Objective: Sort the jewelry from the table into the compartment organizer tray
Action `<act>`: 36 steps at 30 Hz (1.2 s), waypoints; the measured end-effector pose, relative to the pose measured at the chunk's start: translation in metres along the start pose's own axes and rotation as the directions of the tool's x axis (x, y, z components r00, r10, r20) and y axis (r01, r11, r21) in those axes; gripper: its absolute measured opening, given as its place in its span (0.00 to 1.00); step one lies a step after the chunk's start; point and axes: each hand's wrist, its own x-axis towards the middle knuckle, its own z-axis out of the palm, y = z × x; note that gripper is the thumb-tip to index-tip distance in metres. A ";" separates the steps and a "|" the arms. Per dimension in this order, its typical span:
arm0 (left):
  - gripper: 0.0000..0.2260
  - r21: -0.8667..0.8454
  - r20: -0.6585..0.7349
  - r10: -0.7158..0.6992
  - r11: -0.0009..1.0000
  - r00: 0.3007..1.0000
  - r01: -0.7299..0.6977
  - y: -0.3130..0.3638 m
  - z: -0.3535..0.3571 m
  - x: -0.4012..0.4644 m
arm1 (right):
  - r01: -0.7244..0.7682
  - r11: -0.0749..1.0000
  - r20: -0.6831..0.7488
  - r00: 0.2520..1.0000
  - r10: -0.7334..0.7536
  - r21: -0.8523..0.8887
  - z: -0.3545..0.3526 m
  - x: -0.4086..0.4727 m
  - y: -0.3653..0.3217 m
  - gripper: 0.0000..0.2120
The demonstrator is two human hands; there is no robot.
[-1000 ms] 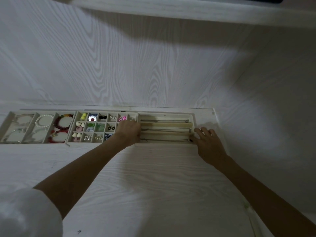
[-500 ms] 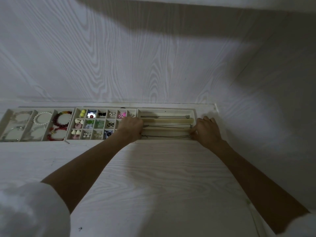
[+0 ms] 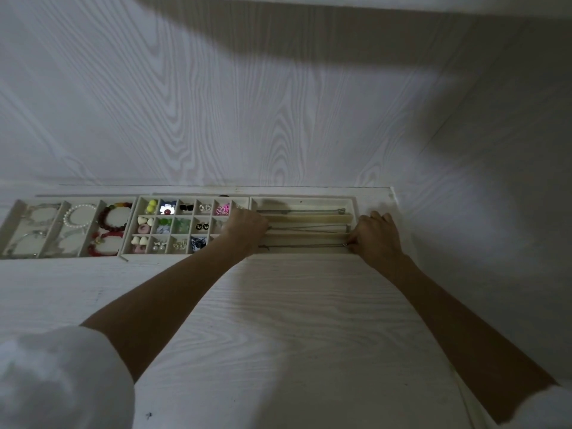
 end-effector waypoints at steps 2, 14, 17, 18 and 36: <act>0.08 0.024 -0.010 0.027 0.999 1.000 -0.027 0.000 0.001 0.000 | -0.015 1.000 -0.017 1.000 0.015 0.002 0.001 -0.002 -0.001 0.08; 0.10 0.061 -0.020 0.041 0.997 0.999 -0.040 0.005 0.002 -0.002 | -0.046 0.999 -0.008 0.999 0.046 -0.018 0.001 -0.006 -0.004 0.10; 0.10 0.039 -0.015 0.038 0.999 0.999 -0.037 0.004 0.001 -0.002 | -0.060 0.998 0.004 0.998 0.059 0.027 -0.001 -0.006 -0.003 0.10; 0.10 0.020 -0.012 0.034 0.999 0.999 -0.034 0.004 0.001 -0.002 | -0.069 0.996 0.008 0.998 0.068 0.063 -0.002 -0.006 -0.003 0.10; 0.12 -0.264 0.038 -0.092 0.960 0.995 0.099 -0.008 0.004 -0.005 | -0.123 0.976 0.033 0.992 0.119 0.177 0.001 -0.017 -0.001 0.13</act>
